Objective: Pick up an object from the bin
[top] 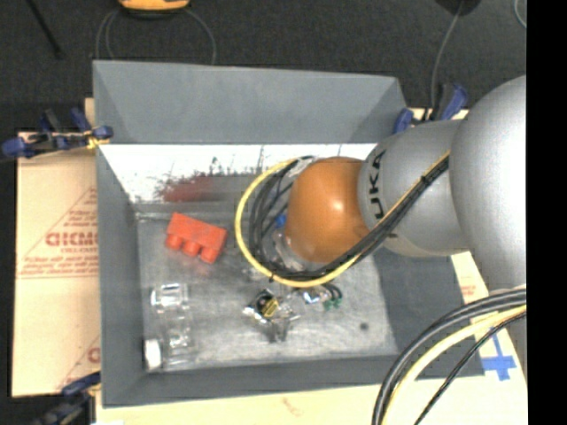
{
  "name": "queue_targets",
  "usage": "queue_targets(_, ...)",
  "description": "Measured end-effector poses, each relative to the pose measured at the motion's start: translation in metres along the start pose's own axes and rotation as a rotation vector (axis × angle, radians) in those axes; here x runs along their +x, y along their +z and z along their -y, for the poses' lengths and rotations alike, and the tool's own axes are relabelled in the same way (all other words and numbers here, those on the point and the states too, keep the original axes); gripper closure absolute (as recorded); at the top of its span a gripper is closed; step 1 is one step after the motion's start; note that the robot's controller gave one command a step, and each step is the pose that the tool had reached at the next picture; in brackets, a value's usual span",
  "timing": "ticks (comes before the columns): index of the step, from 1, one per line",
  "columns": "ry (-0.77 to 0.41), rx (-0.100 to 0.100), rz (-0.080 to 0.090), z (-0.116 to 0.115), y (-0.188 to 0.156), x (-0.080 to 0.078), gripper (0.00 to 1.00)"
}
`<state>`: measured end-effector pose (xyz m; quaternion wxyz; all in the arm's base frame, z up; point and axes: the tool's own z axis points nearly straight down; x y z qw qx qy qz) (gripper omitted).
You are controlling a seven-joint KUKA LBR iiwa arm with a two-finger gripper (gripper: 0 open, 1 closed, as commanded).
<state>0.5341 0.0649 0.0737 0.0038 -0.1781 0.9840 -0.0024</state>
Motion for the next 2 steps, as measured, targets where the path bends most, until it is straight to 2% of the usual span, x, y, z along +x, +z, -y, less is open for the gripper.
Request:
queue_targets(1, 0.002, -0.002, 0.009, -0.001, -0.003, -0.003, 1.0)
queue_targets(2, 0.032, -0.002, 0.004, -0.003, -0.171, -0.003, 1.0)
